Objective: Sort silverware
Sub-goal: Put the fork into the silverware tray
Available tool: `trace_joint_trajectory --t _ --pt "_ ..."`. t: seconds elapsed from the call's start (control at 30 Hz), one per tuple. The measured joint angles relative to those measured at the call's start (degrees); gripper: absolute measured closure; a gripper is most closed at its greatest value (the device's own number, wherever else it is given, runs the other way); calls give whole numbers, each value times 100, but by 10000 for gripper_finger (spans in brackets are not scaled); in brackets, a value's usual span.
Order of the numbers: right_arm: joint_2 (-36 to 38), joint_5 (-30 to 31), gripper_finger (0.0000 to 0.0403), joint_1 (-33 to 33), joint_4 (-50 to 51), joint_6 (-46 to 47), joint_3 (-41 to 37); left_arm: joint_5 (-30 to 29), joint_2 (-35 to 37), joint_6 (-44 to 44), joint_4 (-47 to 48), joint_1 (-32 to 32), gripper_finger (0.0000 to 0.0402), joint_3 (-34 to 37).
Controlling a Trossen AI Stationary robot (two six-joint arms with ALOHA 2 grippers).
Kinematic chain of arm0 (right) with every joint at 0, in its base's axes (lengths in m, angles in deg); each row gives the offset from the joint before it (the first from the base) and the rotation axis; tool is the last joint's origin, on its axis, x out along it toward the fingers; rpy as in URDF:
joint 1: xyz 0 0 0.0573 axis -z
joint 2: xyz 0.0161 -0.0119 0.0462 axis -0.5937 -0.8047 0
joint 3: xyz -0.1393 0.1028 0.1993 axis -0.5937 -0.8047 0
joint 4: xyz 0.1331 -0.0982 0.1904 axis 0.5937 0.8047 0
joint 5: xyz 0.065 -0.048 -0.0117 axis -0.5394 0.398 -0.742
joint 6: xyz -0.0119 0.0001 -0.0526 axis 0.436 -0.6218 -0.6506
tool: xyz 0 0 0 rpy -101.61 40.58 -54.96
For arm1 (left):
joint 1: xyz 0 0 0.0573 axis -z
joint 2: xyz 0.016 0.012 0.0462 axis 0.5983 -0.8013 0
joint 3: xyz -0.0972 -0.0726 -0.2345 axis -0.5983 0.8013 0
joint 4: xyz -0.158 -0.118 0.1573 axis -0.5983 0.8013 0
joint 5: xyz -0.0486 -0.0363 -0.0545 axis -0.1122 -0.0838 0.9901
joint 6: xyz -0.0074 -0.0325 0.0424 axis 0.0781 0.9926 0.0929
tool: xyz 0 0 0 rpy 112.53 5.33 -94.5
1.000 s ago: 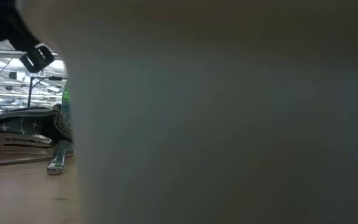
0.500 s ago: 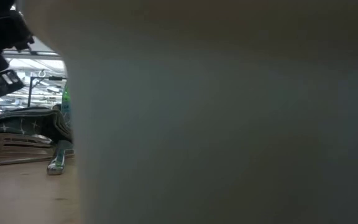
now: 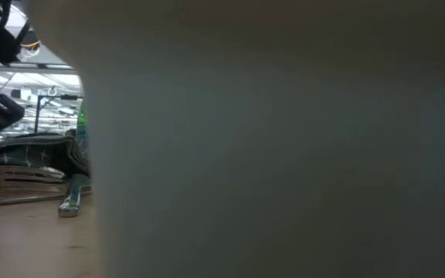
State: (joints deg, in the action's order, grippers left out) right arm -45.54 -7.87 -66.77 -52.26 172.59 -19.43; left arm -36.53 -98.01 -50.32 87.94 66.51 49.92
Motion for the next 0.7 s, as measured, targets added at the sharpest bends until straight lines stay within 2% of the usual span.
trace_joint_trajectory --t 0.1,0.27,0.5,0.7 --pt "0 40 310 0 -133 -133 0 -363 -353 -67 -22 137 298 0" --pt "0 40 310 0 -150 -275 2 -415 -751 232 -18 299 298 0" --pt "0 40 310 0 -140 -423 2 -425 -1067 80 -232 723 298 0" --pt "0 75 310 0 -111 -441 2 -908 -1312 78 -308 967 298 0"
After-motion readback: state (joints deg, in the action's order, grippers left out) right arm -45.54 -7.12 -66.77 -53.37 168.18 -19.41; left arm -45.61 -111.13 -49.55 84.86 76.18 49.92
